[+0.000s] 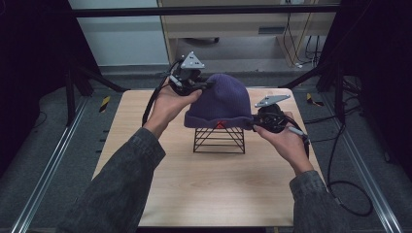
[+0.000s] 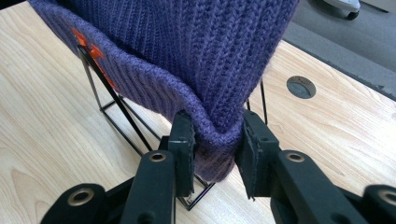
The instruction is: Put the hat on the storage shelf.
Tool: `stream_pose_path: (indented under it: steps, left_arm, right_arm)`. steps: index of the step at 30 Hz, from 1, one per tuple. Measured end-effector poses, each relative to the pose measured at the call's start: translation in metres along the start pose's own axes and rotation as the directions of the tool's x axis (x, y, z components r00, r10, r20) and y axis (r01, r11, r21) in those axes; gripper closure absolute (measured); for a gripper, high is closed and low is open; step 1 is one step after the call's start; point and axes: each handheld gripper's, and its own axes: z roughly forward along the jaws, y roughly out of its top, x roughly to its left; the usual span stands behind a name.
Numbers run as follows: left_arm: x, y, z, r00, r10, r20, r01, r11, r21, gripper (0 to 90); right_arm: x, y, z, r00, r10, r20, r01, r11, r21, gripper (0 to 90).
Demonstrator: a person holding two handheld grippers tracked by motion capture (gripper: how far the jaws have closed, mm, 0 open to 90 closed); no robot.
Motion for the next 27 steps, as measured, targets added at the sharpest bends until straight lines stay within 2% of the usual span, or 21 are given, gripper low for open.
stream_pose_path:
  steps: [12,27]
  left_arm:
    - [0.0,-0.006,0.0,1.0,-0.007,0.004,0.007,1.0,0.0,78.6]
    - [-0.003,-0.023,0.007,0.9996,-0.016,0.023,0.016,0.9998,0.012,78.3]
  right_arm:
    - [0.002,0.0,0.002,1.0,-0.005,-0.003,0.005,1.0,0.014,67.9]
    - [0.008,-0.015,0.021,1.0,-0.001,0.002,0.001,0.999,0.036,66.4]
